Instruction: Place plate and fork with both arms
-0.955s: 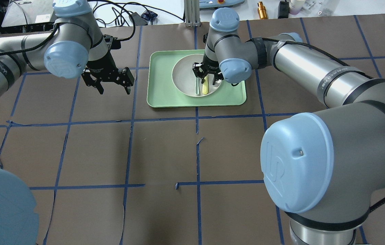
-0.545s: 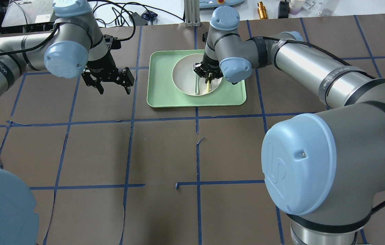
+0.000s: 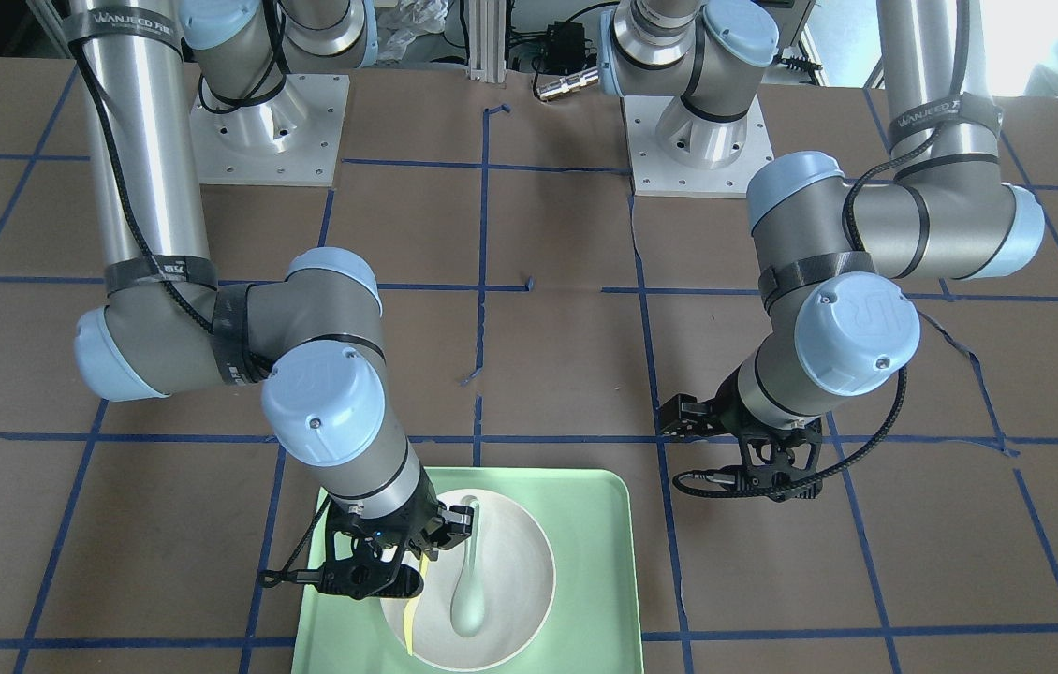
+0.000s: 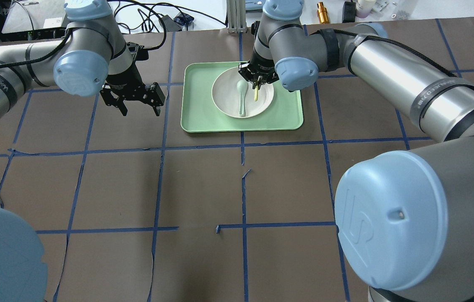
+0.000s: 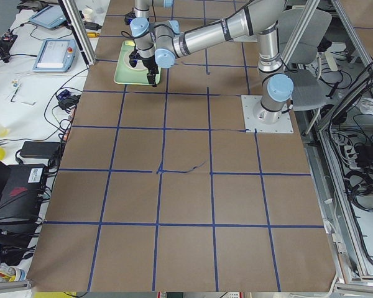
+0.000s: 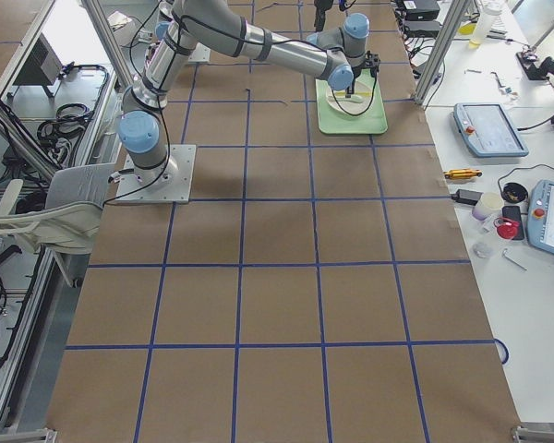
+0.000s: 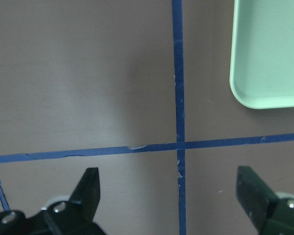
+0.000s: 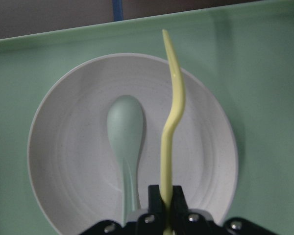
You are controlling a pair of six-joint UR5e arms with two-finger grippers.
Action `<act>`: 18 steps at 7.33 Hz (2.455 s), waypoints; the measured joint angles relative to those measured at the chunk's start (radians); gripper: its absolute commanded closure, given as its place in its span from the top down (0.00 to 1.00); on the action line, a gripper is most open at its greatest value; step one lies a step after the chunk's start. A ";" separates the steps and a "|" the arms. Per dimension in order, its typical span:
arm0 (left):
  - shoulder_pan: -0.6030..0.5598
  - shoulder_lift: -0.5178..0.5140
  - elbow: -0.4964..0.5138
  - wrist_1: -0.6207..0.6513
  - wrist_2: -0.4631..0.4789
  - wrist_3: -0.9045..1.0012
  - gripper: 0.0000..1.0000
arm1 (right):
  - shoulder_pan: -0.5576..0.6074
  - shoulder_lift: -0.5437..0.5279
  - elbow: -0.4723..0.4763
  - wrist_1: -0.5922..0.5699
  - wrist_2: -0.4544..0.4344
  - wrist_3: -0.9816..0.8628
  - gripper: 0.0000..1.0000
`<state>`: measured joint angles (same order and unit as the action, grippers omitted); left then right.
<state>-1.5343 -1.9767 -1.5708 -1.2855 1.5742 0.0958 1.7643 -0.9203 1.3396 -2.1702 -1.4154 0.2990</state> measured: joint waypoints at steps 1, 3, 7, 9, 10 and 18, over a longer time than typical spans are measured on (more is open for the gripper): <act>0.000 0.002 0.001 0.000 0.000 -0.002 1.00 | -0.029 -0.019 0.005 0.014 0.033 -0.018 0.00; 0.003 0.006 0.001 0.002 0.002 -0.006 1.00 | -0.094 -0.028 0.026 0.056 0.056 -0.143 0.00; 0.008 0.009 -0.001 0.011 0.006 -0.015 1.00 | -0.135 0.006 0.083 0.052 0.114 -0.268 0.48; 0.010 0.008 -0.001 0.012 0.006 -0.011 1.00 | -0.136 0.023 0.084 0.049 0.110 -0.273 1.00; 0.011 0.006 -0.001 0.012 0.006 -0.007 1.00 | -0.136 0.026 0.084 0.049 0.102 -0.274 1.00; -0.020 0.168 0.006 -0.137 0.071 -0.083 1.00 | -0.135 -0.312 0.093 0.423 -0.142 -0.270 1.00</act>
<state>-1.5542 -1.8085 -1.5646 -1.4229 1.6457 0.0132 1.6292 -1.2326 1.4325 -1.7473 -1.5572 0.0287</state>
